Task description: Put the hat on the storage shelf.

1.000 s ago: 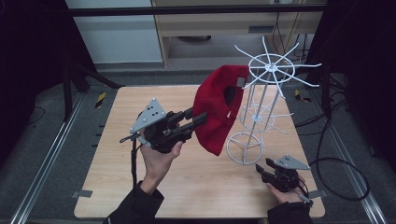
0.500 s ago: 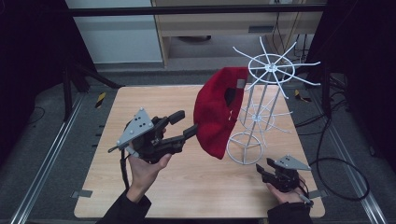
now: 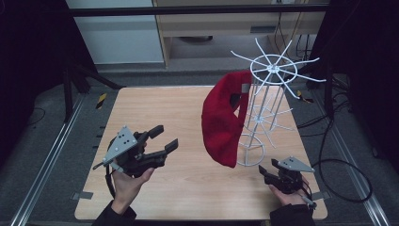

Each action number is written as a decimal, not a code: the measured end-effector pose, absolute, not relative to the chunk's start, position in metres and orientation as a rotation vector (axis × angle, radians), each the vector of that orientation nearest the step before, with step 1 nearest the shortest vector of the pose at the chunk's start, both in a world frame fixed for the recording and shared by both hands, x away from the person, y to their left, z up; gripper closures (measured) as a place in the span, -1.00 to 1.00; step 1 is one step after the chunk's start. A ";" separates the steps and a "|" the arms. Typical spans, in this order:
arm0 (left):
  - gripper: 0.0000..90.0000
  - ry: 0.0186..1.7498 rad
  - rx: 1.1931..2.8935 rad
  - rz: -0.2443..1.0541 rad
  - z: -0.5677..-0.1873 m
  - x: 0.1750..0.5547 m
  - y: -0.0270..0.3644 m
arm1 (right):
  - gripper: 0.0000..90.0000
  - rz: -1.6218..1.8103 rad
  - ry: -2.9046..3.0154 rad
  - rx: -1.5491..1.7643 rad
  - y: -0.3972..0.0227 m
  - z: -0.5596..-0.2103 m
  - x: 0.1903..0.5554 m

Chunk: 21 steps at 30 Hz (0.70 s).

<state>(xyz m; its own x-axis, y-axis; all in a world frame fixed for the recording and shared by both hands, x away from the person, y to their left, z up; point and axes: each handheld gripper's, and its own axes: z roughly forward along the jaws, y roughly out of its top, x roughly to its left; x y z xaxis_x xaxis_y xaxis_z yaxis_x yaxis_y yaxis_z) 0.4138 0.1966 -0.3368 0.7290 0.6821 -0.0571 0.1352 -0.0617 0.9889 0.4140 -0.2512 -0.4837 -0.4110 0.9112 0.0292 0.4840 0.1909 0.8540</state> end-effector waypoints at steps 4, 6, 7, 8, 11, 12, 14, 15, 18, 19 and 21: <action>-0.35 0.752 1.623 0.527 -0.359 0.421 0.212 | -0.18 1.141 1.968 1.315 -0.252 -0.484 0.414; -0.36 0.799 1.639 0.533 -0.373 0.424 0.222 | -0.21 1.134 1.965 1.317 -0.253 -0.485 0.415; -0.37 0.823 1.645 0.532 -0.381 0.427 0.228 | -0.22 1.136 1.967 1.325 -0.253 -0.485 0.415; -0.37 0.839 1.650 0.539 -0.387 0.428 0.231 | -0.23 1.132 1.964 1.330 -0.253 -0.485 0.415; -0.38 0.912 1.671 0.553 -0.409 0.434 0.247 | -0.25 1.132 1.961 1.335 -0.253 -0.486 0.415; -0.39 0.929 1.674 0.546 -0.414 0.435 0.250 | -0.26 1.131 1.959 1.334 -0.254 -0.487 0.415; -0.39 0.973 1.699 0.545 -0.426 0.439 0.257 | -0.28 1.125 1.956 1.335 -0.254 -0.487 0.416; -0.40 0.982 1.711 0.553 -0.430 0.439 0.260 | -0.30 1.124 1.953 1.339 -0.254 -0.488 0.416; -0.42 1.010 1.737 0.561 -0.442 0.441 0.267 | -0.32 1.125 1.952 1.347 -0.255 -0.488 0.416; -0.43 1.023 1.745 0.563 -0.447 0.441 0.270 | -0.33 1.124 1.953 1.349 -0.255 -0.489 0.416; -0.43 1.055 1.770 0.570 -0.457 0.442 0.276 | -0.35 1.118 1.955 1.357 -0.255 -0.490 0.417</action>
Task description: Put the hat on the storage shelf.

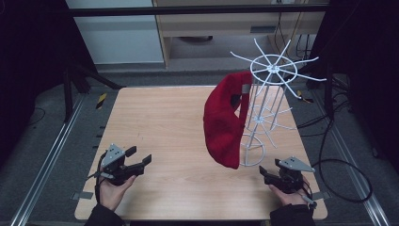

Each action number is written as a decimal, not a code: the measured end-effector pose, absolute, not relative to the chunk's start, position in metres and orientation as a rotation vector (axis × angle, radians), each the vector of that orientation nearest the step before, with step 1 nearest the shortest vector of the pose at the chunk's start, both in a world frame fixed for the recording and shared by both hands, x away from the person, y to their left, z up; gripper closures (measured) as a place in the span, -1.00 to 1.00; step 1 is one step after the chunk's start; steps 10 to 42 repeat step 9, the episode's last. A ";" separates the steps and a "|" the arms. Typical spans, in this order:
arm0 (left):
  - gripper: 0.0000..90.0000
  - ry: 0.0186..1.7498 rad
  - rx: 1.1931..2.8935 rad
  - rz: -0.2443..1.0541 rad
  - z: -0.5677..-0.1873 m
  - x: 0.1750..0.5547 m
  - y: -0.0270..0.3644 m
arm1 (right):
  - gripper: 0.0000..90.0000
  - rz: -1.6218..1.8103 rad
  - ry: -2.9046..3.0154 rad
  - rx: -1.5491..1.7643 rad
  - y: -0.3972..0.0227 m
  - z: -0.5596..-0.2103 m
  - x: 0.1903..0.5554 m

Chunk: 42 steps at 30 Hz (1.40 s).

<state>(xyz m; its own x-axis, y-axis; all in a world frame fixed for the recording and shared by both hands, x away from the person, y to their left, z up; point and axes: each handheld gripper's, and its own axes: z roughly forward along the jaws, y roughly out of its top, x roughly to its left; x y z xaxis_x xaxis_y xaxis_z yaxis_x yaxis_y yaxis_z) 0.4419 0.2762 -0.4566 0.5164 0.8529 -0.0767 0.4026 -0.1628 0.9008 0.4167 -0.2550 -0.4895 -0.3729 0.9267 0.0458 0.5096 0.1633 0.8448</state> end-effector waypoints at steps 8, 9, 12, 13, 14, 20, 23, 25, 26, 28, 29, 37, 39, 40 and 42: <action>-0.52 1.170 1.823 0.603 -0.478 0.454 0.295 | -0.40 1.109 1.963 1.379 -0.256 -0.492 0.419; -0.52 1.184 1.834 0.604 -0.480 0.455 0.297 | -0.40 1.109 1.964 1.380 -0.256 -0.493 0.420; -0.52 1.184 1.834 0.604 -0.480 0.455 0.297 | -0.40 1.109 1.964 1.380 -0.256 -0.493 0.420; -0.52 1.184 1.834 0.604 -0.480 0.455 0.297 | -0.40 1.109 1.964 1.380 -0.256 -0.493 0.420; -0.52 1.184 1.834 0.604 -0.480 0.455 0.297 | -0.40 1.109 1.964 1.380 -0.256 -0.493 0.420; -0.52 1.184 1.834 0.604 -0.480 0.455 0.297 | -0.40 1.109 1.964 1.380 -0.256 -0.493 0.420; -0.52 1.184 1.834 0.604 -0.480 0.455 0.297 | -0.40 1.109 1.964 1.380 -0.256 -0.493 0.420; -0.52 1.184 1.834 0.604 -0.480 0.455 0.297 | -0.40 1.109 1.964 1.380 -0.256 -0.493 0.420; -0.52 1.184 1.834 0.604 -0.480 0.455 0.297 | -0.40 1.109 1.964 1.380 -0.256 -0.493 0.420; -0.52 1.184 1.834 0.604 -0.480 0.455 0.297 | -0.40 1.109 1.964 1.380 -0.256 -0.493 0.420; -0.52 1.184 1.834 0.604 -0.480 0.455 0.297 | -0.40 1.109 1.964 1.380 -0.256 -0.493 0.420; -0.52 1.184 1.834 0.604 -0.480 0.455 0.297 | -0.40 1.109 1.964 1.380 -0.256 -0.493 0.420; -0.52 1.184 1.834 0.604 -0.480 0.455 0.297 | -0.40 1.109 1.964 1.380 -0.256 -0.493 0.420; -0.52 1.184 1.834 0.604 -0.480 0.455 0.297 | -0.40 1.109 1.964 1.380 -0.256 -0.493 0.420; -0.52 1.184 1.834 0.604 -0.480 0.455 0.297 | -0.40 1.109 1.964 1.380 -0.256 -0.493 0.420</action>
